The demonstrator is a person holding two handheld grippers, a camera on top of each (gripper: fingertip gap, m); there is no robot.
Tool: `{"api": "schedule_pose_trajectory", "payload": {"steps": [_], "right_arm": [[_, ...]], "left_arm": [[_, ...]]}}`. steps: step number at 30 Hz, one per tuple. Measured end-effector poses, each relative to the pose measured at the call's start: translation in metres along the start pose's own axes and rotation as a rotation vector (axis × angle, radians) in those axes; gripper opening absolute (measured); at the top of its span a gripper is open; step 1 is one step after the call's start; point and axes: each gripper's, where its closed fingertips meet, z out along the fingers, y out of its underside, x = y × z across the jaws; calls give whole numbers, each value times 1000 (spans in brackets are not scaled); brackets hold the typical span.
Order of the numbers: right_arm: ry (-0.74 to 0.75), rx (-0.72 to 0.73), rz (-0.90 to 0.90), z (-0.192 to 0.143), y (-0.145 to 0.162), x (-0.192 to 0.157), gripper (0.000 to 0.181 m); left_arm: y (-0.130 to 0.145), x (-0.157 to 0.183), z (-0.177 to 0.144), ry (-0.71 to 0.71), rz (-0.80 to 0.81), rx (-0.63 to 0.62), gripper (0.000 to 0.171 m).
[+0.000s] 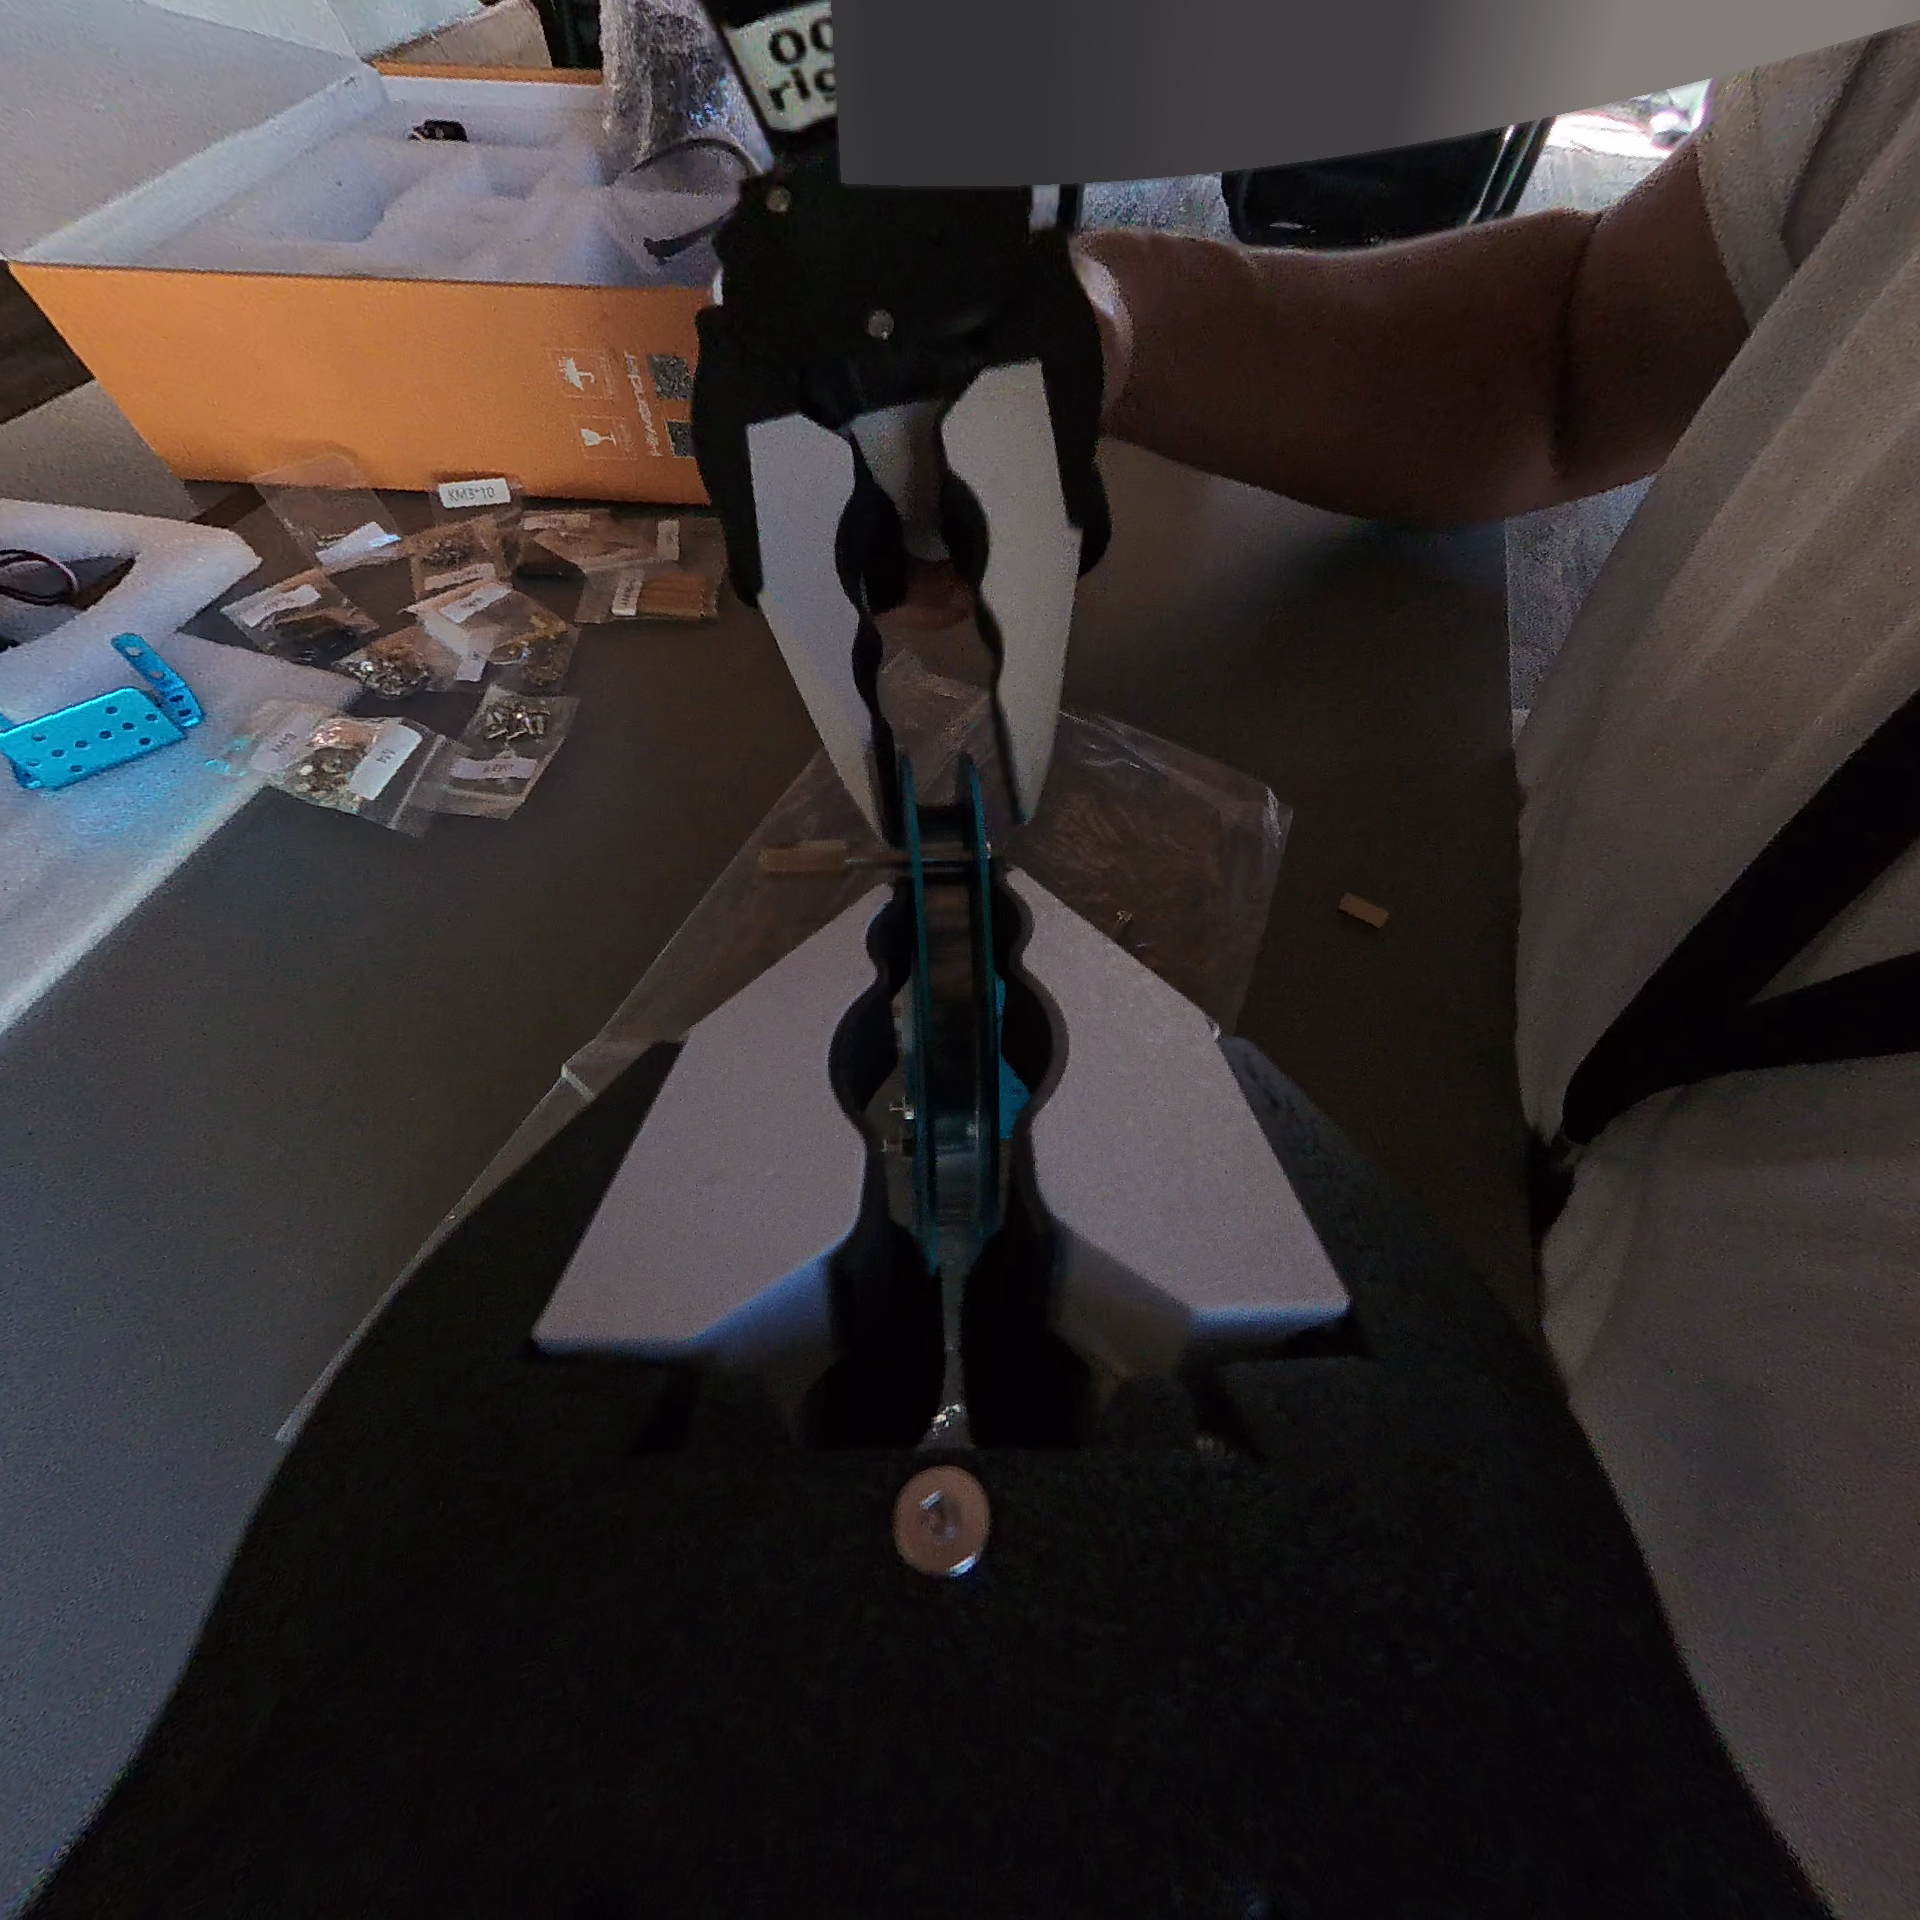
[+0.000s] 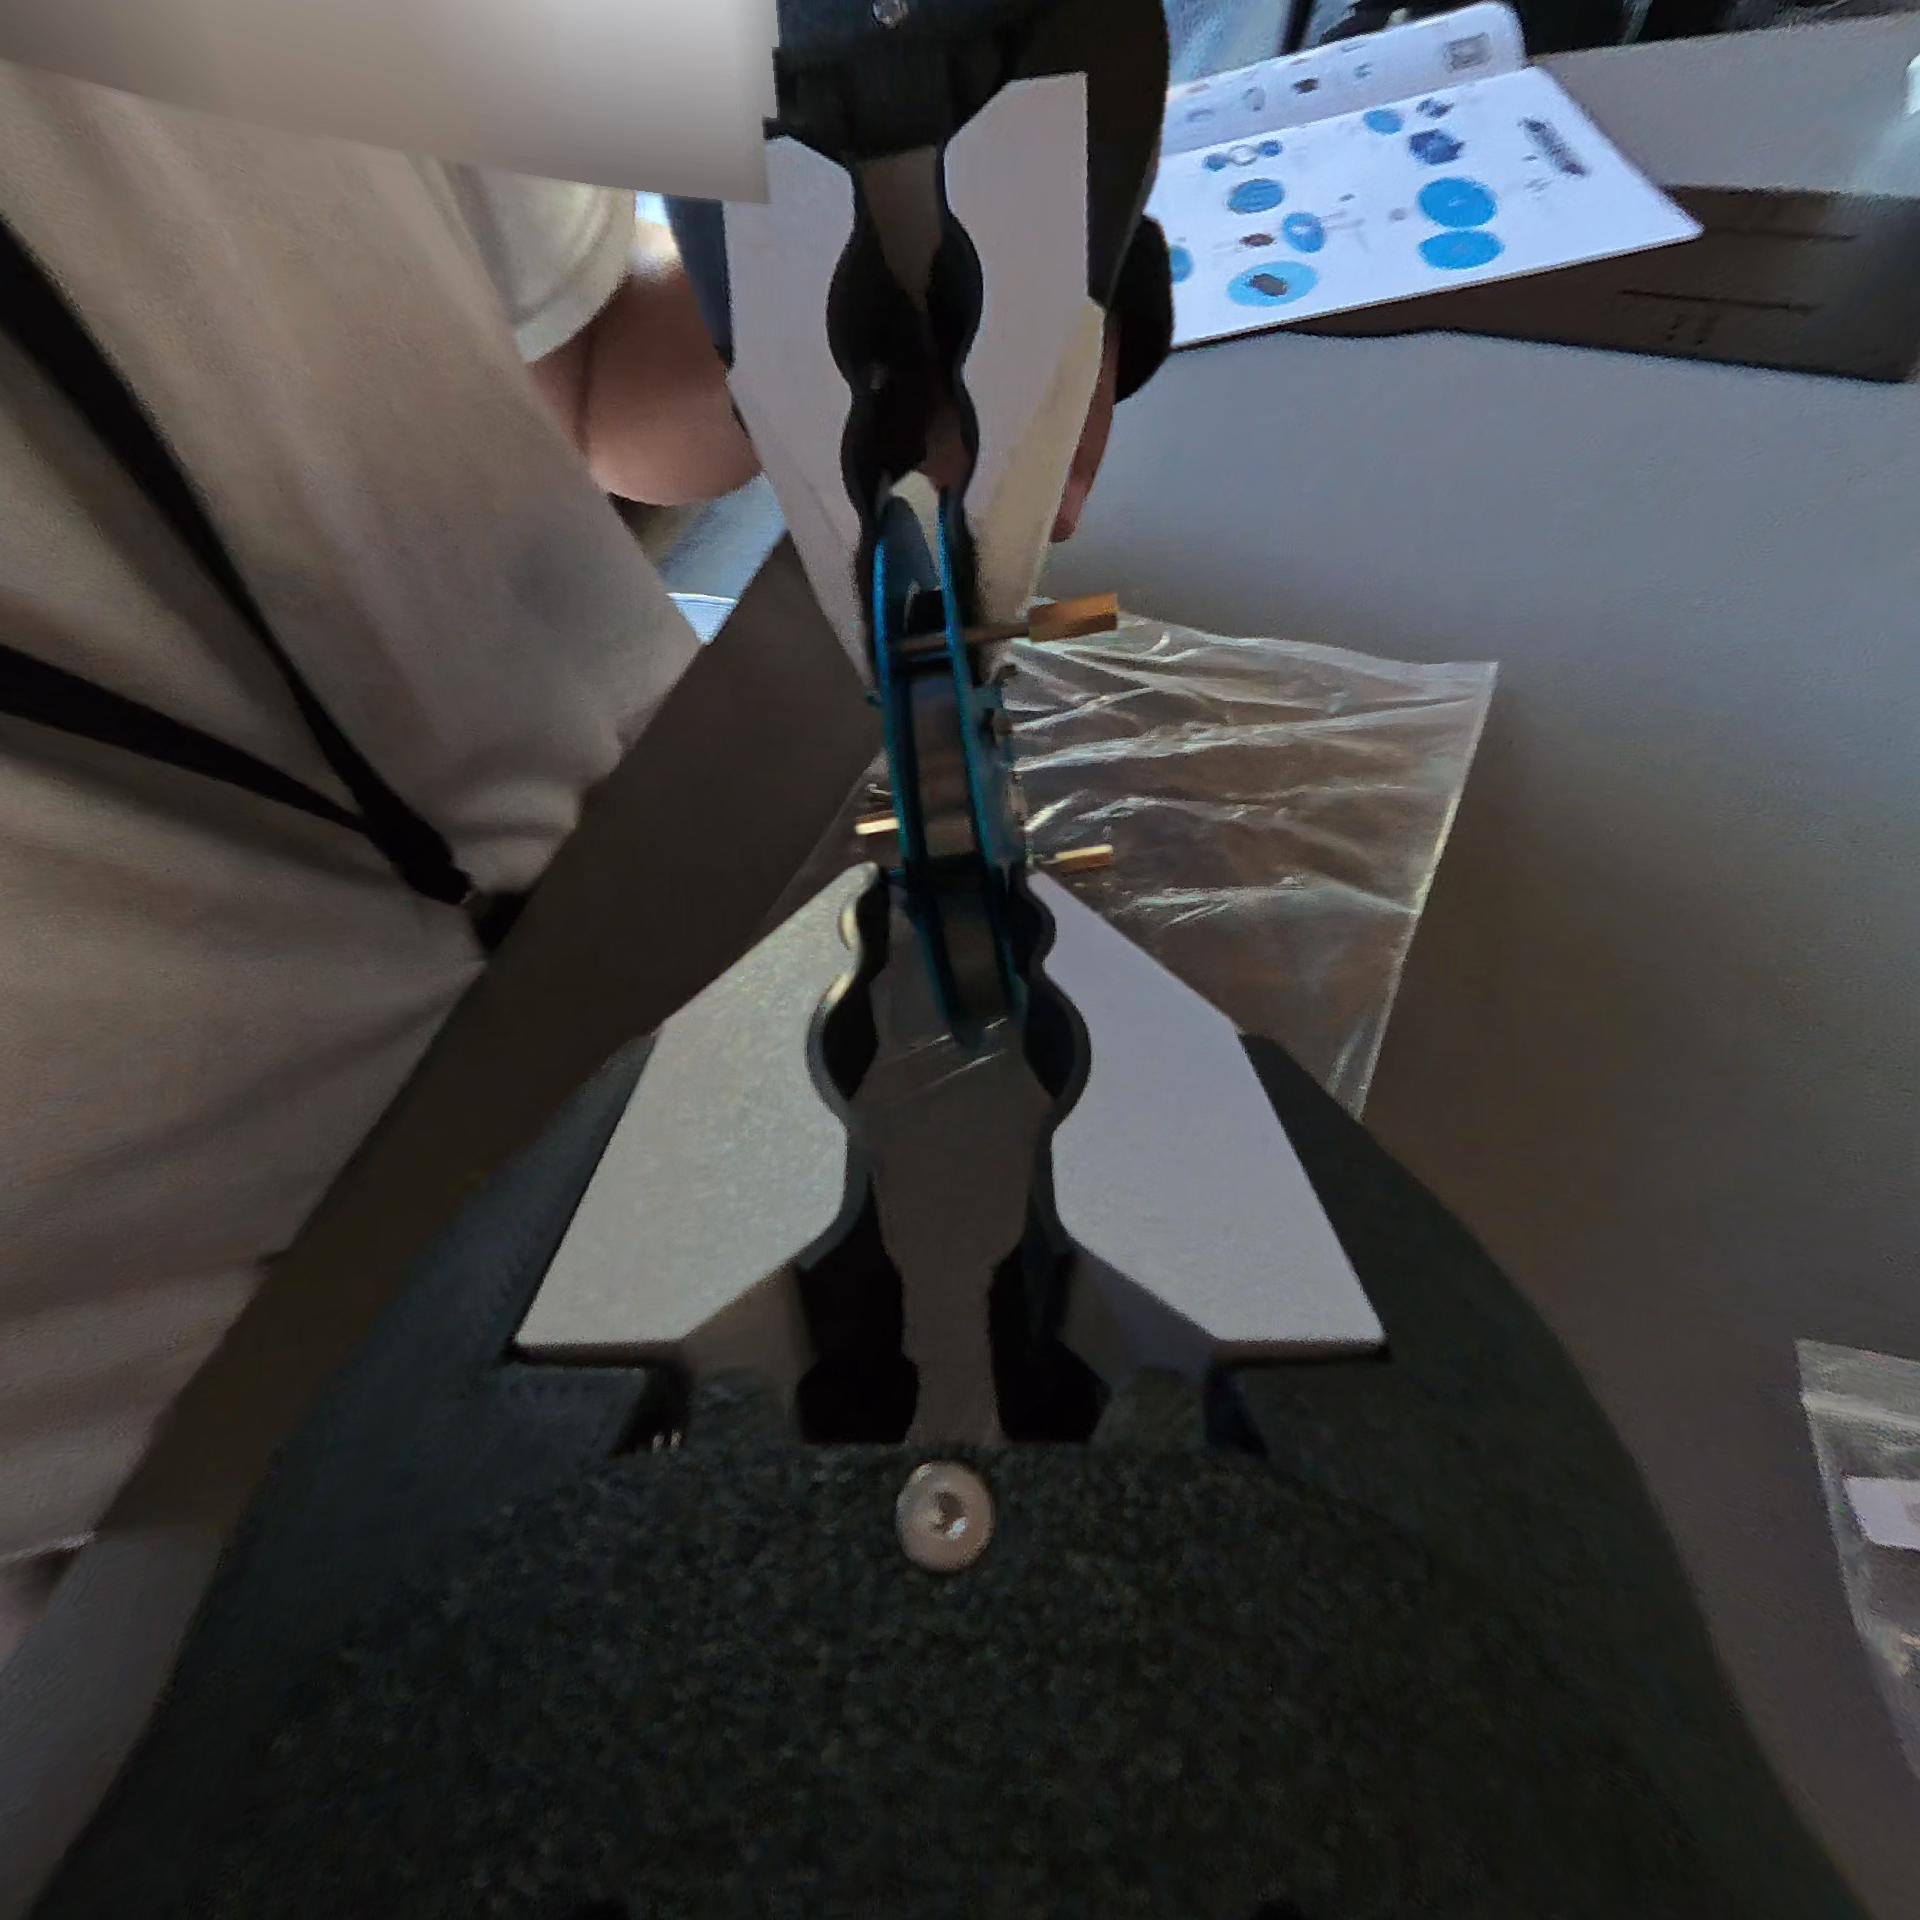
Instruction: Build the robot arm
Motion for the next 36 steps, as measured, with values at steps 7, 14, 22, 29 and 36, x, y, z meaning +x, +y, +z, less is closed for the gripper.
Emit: {"api": "schedule_pose_trajectory", "payload": {"steps": [7,14,22,29,36], "right_arm": [[-324,214,241,-8,-37,3,36],[-656,125,59,6,-43,-14,21],[-604,149,-135,15,-45,-11,13],[-502,167,-167,16,-39,-8,4],[-482,213,-217,15,-39,-13,12]], "left_arm": [[0,17,2,30,112,55,14],[5,33,-2,193,271,82,14],[9,22,-18,537,267,110,14],[9,22,-19,711,262,102,14],[8,22,-20,775,233,132,14]]}}
